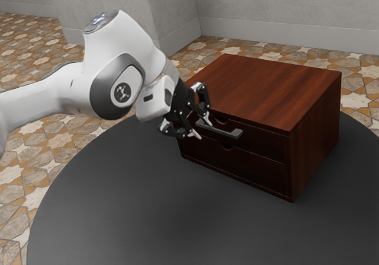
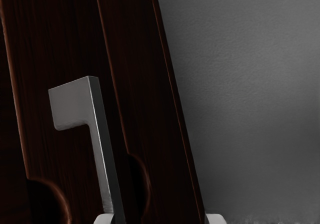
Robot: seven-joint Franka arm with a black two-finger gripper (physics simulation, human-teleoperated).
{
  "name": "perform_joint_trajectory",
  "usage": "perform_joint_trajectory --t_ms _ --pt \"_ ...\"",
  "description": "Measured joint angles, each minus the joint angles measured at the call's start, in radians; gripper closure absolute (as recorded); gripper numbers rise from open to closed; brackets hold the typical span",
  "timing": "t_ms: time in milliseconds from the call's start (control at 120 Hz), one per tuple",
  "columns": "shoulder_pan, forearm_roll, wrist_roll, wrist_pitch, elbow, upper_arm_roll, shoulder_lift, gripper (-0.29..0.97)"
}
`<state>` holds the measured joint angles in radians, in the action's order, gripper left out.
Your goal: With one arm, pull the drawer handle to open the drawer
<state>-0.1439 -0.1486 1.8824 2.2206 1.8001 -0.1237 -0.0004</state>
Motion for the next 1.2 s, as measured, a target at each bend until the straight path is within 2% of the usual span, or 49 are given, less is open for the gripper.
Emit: perform_joint_trajectory --t_ms 583,792,1067,1117,1200 --pt "0.036 -0.013 -0.082 0.002 -0.003 -0.001 0.017 0.52" --pt "-0.024 -0.016 -0.098 0.002 -0.003 -0.001 0.019 0.53" --pt "-0.158 -0.015 -0.116 0.002 0.018 -0.003 0.016 0.56" --pt "-0.178 0.003 -0.117 -0.006 -0.009 -0.003 0.022 0.55" --pt "-0.190 0.048 -0.120 -0.065 -0.134 -0.003 0.057 0.53"
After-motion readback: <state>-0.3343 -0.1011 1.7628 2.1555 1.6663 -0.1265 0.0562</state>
